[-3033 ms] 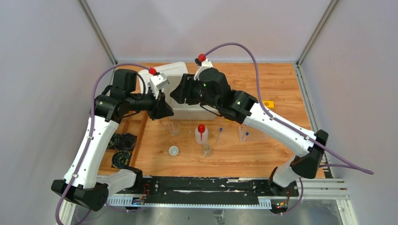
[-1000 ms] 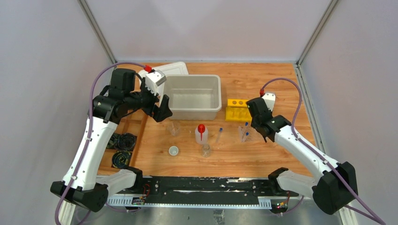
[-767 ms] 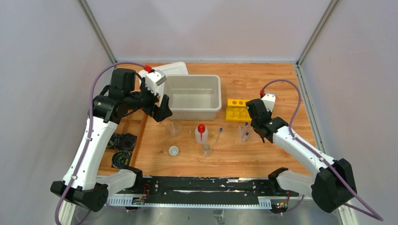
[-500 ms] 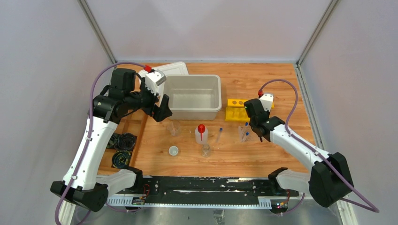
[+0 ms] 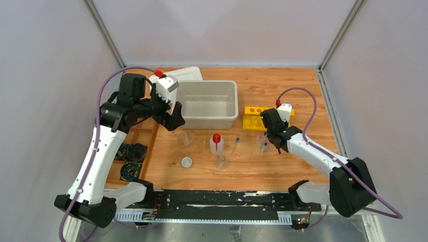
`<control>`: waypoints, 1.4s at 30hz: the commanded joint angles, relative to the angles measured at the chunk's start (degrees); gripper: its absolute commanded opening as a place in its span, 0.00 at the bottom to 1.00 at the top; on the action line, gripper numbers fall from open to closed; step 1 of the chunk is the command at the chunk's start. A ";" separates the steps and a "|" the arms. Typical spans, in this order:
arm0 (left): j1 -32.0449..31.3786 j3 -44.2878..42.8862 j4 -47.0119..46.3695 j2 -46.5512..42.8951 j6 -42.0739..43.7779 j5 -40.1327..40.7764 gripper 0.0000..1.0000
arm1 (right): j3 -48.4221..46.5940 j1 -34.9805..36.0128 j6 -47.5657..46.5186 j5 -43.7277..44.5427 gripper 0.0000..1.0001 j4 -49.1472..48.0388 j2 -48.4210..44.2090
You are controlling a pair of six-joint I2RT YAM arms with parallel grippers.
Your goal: Organize the chemistry lab equipment
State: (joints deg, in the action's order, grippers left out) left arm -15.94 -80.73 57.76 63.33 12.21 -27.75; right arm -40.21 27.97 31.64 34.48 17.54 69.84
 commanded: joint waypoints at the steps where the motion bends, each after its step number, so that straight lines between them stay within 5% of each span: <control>1: -0.14 -1.97 -0.54 -0.44 0.63 0.50 1.00 | 1.15 -0.81 1.71 0.34 0.00 -0.71 1.22; 5: -0.20 -2.16 -0.56 -0.11 0.65 0.55 1.00 | 1.62 -0.79 2.78 -1.42 0.01 -0.65 1.65; 11: -0.15 -2.27 -0.54 -0.06 0.60 0.66 1.00 | -1.12 -0.72 3.84 -1.90 0.40 4.38 -1.83; 16: -0.12 -2.63 -0.54 0.16 0.22 0.59 1.00 | -5.35 -0.64 3.49 -3.08 0.56 8.08 -8.23; 25: -0.19 -2.86 -0.56 0.45 -0.59 0.22 1.00 | -13.81 5.72 4.96 -14.81 0.41 10.06 -5.51; 31: -0.14 -3.21 -0.54 0.37 -1.00 0.62 1.00 | -17.19 13.97 8.67 -18.56 0.42 9.94 5.62; 42: -0.14 -3.28 0.22 -0.89 0.16 1.45 1.00 | -16.52 17.84 13.78 -17.53 0.42 4.72 18.05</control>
State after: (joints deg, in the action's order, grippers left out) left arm -15.94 -82.30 57.76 63.57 11.79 -26.68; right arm -56.45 43.57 42.72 15.44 24.71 86.15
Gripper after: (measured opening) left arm 0.997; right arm 0.422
